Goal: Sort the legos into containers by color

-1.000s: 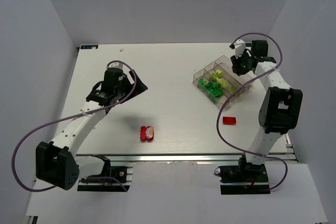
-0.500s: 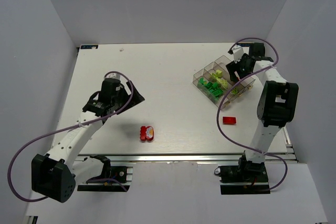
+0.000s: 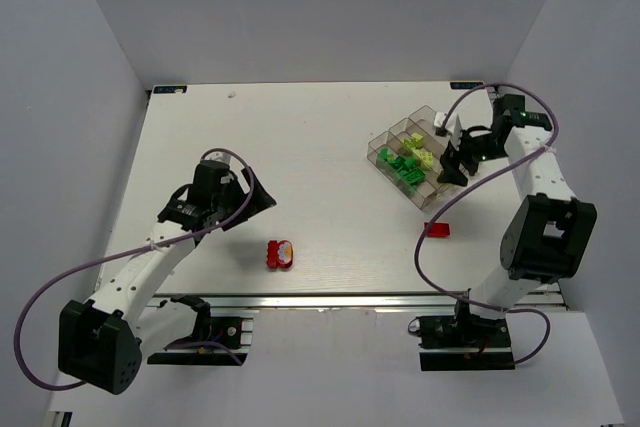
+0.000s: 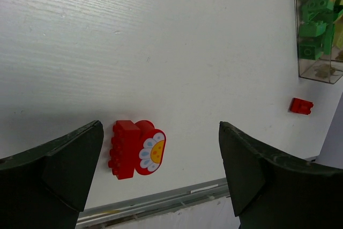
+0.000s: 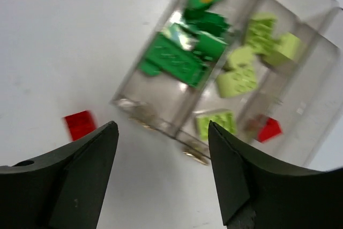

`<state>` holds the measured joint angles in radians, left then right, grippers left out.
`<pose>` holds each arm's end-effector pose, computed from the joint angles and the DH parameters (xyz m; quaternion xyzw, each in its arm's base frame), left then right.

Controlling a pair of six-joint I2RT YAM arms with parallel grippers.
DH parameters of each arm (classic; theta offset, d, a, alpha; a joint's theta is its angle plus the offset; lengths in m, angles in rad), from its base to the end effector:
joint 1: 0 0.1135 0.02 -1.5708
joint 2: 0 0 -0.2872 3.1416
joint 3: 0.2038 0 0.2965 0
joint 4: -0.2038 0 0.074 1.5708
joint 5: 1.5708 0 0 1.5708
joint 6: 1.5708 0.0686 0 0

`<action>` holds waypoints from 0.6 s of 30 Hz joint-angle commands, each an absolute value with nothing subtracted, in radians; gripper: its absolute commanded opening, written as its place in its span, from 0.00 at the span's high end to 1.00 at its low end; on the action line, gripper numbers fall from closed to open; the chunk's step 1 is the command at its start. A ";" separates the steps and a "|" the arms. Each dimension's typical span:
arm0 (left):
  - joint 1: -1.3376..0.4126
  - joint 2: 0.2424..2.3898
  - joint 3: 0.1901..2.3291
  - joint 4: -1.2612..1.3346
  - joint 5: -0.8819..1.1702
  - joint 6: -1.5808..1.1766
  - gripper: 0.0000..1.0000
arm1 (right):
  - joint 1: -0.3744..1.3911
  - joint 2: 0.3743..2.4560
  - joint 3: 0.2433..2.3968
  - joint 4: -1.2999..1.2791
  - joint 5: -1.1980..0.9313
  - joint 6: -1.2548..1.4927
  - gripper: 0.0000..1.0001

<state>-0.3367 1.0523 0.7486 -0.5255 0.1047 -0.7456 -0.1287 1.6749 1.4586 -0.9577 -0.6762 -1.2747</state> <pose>0.2513 -0.0956 0.2285 -0.1704 0.9152 -0.2282 0.2850 0.3978 -0.0082 0.2778 -0.5564 0.7417 0.1283 0.3519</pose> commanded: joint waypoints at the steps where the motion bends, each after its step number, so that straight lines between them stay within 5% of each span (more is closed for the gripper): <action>1: -0.333 1.016 0.733 -0.532 0.118 -0.744 0.03 | -0.123 1.608 1.378 -1.236 -0.779 -1.558 0.28; 18: -0.333 1.011 0.695 -0.514 0.130 -0.742 0.03 | -0.066 1.465 0.993 -0.902 -0.477 -1.476 0.17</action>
